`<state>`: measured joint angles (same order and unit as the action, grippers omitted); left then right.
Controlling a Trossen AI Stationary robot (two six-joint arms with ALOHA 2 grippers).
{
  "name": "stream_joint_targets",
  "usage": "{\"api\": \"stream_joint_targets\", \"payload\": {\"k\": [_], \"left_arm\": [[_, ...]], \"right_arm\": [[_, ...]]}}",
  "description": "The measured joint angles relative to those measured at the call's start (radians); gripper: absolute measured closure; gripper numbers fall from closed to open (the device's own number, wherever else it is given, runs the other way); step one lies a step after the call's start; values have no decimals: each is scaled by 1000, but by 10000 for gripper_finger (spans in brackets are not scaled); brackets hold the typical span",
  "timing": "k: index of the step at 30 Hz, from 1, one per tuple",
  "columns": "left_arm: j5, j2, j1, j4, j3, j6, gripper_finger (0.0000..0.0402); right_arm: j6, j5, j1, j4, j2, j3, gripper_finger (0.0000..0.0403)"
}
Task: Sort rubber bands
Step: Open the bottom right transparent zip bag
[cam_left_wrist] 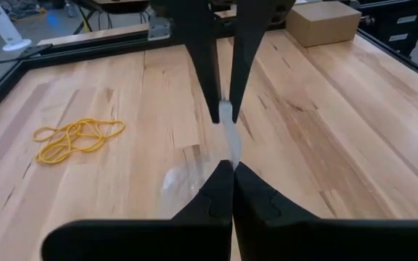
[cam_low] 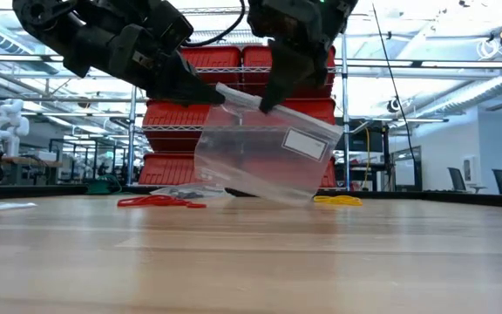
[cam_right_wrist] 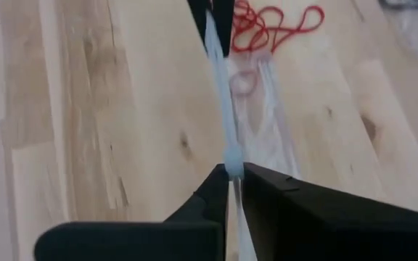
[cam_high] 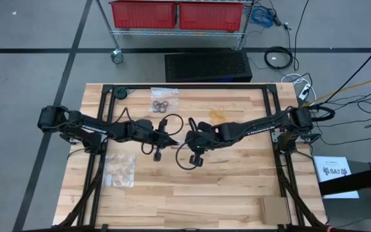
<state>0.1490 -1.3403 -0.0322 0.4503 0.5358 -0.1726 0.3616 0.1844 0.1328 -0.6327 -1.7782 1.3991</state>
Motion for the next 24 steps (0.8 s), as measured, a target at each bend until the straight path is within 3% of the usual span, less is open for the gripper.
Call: {"api": "stream_joint_targets", "payload": {"k": [24], "left_arm": [[-7, 0, -1, -10, -1, -10, 400]], "right_arm": [[122, -7, 51, -243, 0, -1, 390]]}}
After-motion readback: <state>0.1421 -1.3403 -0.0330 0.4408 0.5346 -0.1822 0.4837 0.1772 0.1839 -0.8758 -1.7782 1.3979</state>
